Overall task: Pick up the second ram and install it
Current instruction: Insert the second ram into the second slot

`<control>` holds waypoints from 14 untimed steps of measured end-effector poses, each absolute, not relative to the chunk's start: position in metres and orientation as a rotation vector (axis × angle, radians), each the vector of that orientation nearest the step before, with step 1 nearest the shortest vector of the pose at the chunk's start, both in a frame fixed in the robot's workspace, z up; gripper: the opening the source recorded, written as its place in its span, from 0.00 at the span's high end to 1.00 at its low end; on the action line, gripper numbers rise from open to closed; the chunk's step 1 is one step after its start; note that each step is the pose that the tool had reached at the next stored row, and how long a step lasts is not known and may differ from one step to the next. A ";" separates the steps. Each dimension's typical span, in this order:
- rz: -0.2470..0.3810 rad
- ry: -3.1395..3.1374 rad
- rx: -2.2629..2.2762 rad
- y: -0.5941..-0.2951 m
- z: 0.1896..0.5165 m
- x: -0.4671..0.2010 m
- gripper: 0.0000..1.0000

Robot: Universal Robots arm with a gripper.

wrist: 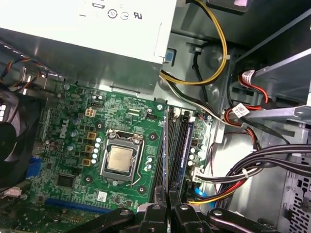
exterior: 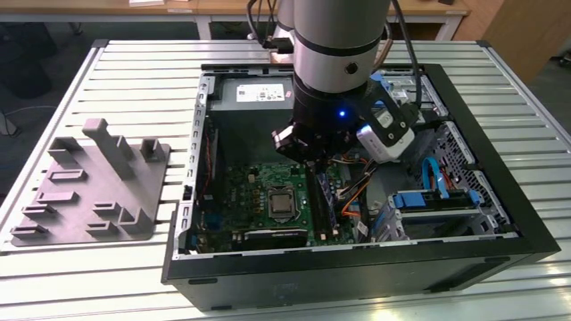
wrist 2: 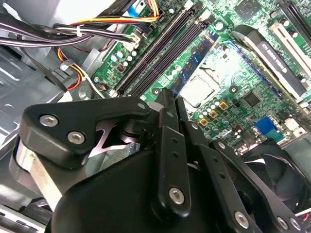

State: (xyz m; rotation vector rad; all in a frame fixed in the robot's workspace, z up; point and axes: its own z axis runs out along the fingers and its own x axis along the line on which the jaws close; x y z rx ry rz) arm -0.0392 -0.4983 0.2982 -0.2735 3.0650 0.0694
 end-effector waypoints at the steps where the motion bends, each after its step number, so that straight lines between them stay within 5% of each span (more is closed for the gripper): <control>1: 0.069 3.066 -0.267 -0.498 0.298 -0.039 0.86; 14: 0.063 3.073 -0.094 -0.498 0.297 -0.039 0.86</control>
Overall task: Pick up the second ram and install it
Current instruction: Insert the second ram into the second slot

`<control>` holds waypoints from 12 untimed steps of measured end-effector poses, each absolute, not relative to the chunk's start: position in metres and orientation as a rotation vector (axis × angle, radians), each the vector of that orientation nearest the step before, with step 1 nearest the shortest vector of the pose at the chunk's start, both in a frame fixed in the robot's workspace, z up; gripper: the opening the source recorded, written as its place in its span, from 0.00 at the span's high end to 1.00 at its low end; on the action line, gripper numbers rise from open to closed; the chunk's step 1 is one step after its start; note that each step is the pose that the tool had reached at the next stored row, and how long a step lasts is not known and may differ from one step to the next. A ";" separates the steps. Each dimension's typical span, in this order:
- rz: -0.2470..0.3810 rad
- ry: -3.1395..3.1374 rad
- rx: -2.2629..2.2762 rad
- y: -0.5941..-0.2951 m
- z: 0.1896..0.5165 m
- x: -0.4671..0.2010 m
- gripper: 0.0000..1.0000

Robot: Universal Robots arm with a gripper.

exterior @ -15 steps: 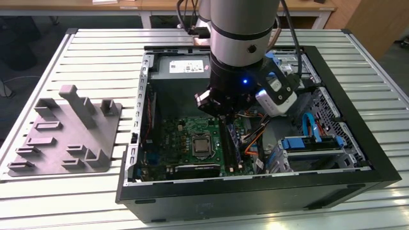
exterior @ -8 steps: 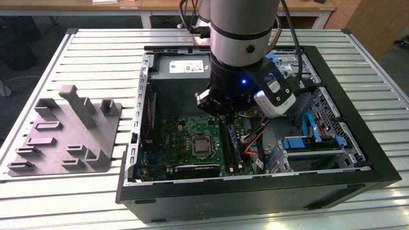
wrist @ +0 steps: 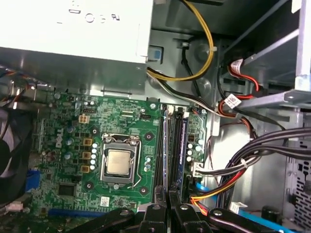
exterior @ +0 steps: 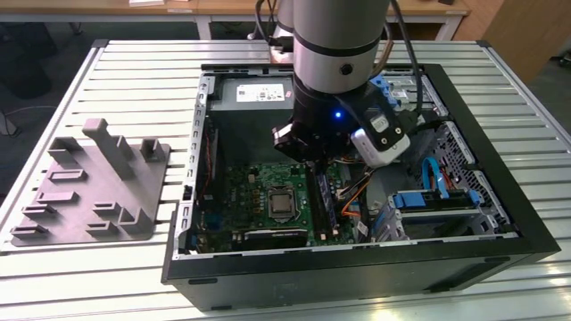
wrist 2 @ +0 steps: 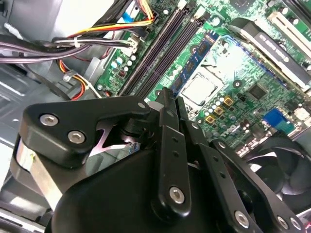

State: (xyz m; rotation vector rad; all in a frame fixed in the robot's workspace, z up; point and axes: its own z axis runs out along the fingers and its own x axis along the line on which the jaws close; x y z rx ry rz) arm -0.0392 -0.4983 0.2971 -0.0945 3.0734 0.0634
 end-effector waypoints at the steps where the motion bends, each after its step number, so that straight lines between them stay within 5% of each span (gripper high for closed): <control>1: 0.063 3.074 -0.076 -0.498 0.297 -0.039 0.86; 12: 0.061 3.074 -0.026 -0.501 0.284 -0.039 0.86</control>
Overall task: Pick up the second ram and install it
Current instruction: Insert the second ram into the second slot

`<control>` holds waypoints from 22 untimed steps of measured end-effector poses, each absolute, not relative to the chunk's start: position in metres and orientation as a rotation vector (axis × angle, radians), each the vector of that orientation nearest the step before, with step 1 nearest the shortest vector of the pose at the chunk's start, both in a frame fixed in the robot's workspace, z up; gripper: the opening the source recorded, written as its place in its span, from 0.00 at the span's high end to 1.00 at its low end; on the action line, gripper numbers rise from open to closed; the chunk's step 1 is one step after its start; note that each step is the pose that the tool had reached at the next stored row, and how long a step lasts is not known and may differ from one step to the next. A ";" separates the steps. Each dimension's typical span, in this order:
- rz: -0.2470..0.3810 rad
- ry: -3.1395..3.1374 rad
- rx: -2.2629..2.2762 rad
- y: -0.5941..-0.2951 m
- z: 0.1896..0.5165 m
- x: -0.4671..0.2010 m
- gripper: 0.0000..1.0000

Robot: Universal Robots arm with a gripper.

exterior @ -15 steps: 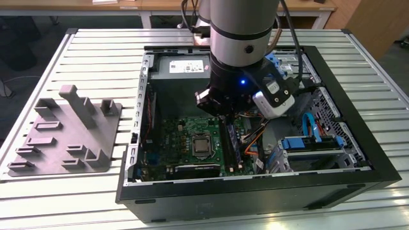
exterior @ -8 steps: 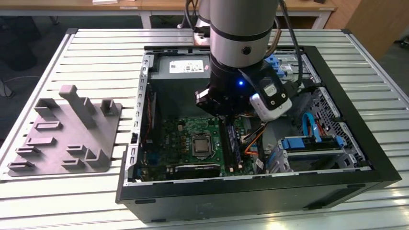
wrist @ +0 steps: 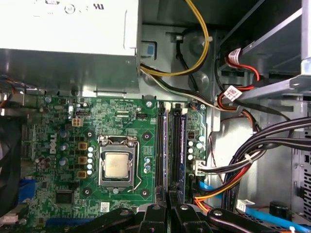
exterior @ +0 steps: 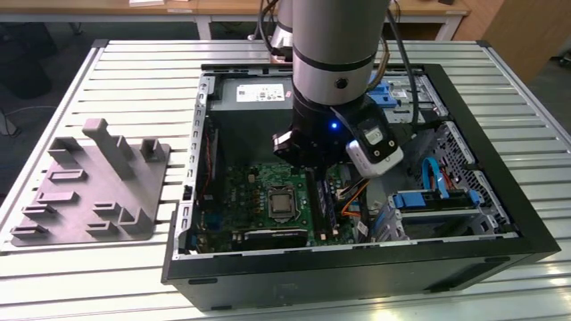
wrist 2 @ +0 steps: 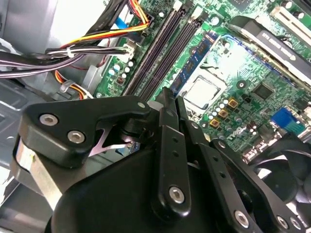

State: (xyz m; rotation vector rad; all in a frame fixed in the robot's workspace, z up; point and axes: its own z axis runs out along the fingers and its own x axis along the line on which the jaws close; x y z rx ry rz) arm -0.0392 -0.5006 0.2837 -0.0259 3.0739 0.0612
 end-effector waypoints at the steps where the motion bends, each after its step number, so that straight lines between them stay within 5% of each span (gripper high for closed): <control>1: 0.061 3.074 -0.026 -0.501 0.283 -0.039 0.86; 22: 0.060 3.074 -0.026 -0.503 0.261 -0.039 0.86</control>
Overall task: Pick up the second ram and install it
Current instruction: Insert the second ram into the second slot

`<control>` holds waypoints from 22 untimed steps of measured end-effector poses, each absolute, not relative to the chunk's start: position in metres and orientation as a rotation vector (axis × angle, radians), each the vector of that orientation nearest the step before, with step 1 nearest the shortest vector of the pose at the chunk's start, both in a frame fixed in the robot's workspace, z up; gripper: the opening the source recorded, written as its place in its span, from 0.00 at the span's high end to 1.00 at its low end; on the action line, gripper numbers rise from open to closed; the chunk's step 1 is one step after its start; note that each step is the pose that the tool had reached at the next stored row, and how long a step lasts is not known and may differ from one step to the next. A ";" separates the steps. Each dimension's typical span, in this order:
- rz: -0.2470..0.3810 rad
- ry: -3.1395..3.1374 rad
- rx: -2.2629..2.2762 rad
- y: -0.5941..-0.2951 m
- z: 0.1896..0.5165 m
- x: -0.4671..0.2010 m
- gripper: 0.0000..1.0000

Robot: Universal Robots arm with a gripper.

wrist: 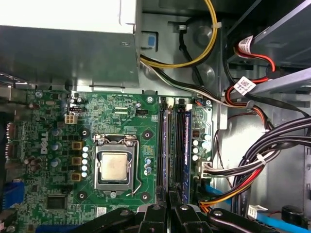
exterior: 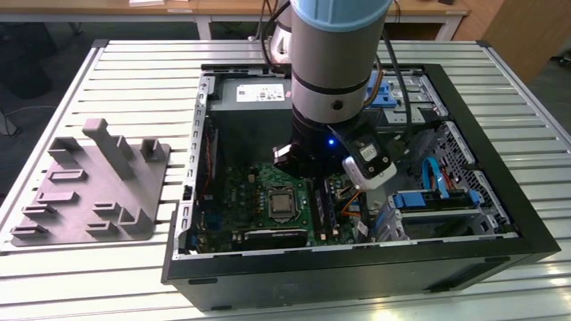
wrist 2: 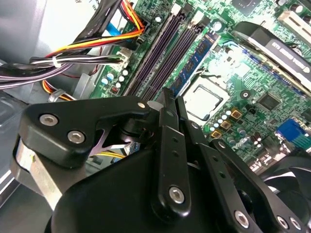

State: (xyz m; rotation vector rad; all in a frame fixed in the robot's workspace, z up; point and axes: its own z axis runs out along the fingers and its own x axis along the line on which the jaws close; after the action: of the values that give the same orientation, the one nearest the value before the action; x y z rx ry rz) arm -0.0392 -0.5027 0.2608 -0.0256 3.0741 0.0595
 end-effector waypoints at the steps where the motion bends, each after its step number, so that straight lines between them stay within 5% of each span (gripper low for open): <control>1: 0.060 3.074 -0.026 -0.503 0.259 -0.039 0.86; 22: 0.052 3.074 -0.026 -0.503 0.244 -0.039 0.86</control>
State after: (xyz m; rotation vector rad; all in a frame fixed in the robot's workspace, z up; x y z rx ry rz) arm -0.0389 -0.5027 0.2437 -0.0256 3.0743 0.0520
